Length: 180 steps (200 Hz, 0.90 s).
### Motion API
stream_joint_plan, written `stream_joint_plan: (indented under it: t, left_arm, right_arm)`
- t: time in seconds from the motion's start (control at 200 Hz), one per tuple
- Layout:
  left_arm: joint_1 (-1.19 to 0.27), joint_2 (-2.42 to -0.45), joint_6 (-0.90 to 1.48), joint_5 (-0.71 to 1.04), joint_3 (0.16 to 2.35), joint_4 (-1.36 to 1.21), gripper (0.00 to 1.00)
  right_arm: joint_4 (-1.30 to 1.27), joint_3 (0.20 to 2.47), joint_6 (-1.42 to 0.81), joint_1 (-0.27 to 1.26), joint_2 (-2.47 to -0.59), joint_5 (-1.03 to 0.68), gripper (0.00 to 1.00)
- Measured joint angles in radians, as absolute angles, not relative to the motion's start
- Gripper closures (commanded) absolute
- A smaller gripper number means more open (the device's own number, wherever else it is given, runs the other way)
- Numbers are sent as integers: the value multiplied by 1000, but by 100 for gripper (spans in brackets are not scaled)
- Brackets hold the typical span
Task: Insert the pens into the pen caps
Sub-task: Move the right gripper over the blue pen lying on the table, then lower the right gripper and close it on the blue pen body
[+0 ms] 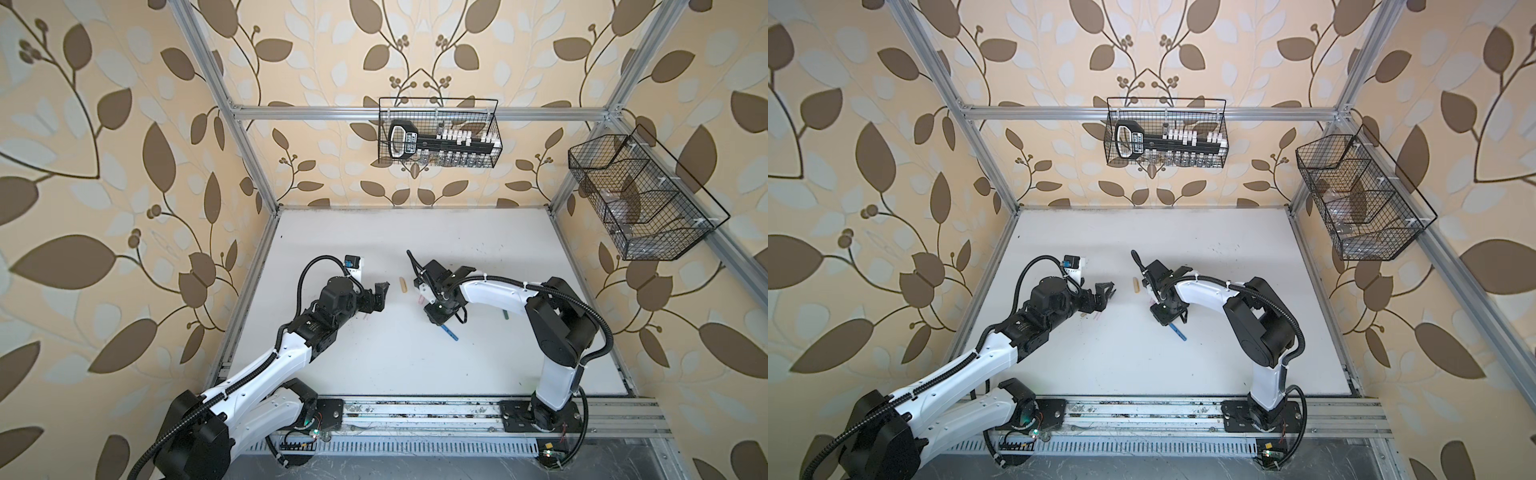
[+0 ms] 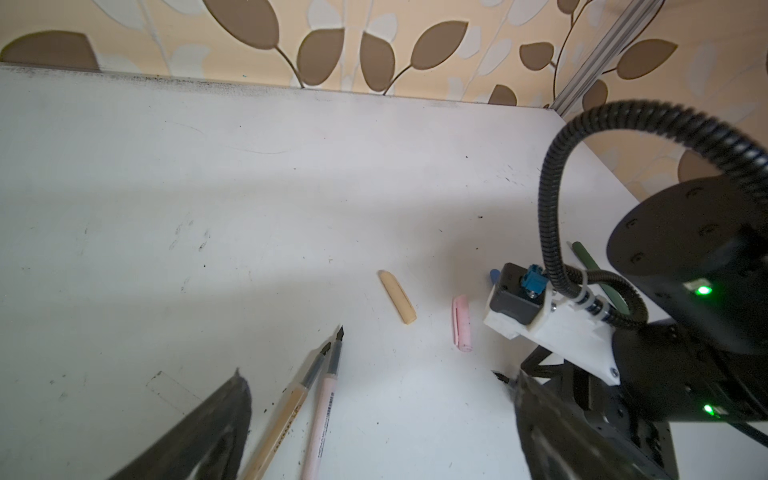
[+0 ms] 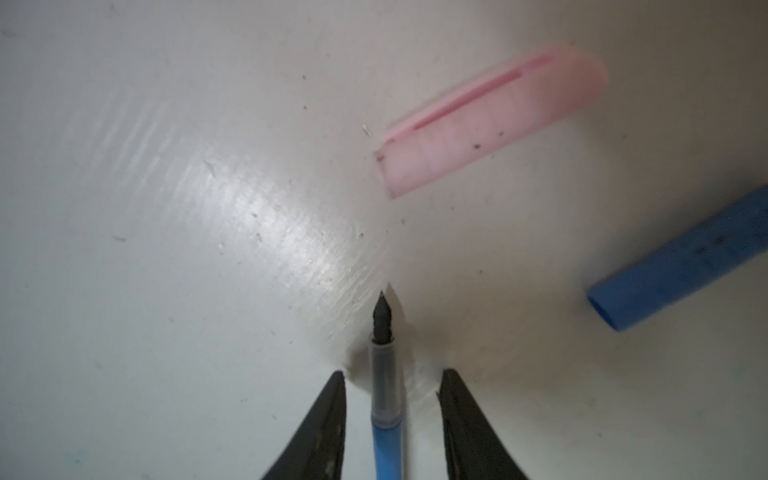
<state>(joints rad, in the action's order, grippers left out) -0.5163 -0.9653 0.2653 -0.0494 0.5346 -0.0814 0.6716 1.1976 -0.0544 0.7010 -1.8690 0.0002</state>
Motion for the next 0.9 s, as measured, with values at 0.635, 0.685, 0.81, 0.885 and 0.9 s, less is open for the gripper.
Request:
stream_joint_plan:
  t: [0.635,0.685,0.81,0.885,0.9]
  left_arm:
    - [-516,-949,265,-49,535,-80,1]
    - [-516,-947,265,-49,535,-80,1]
    - [-516,-947,265,-49,535,-80,1]
    - [-516,-947,265,-49,535,-80,1]
    - [-516,-947,265,-49,535,-80,1]
  right_arm:
    - [697,1228,-47,705,-1897,27,80]
    - [697,1228,-49,704,-1897,27,84]
    - [697,1227,-49,704,-1897,27,88]
    - [696,1227,-52,701,-1897,27,91]
    - [696,1227,-54,700,-1897,27,92]
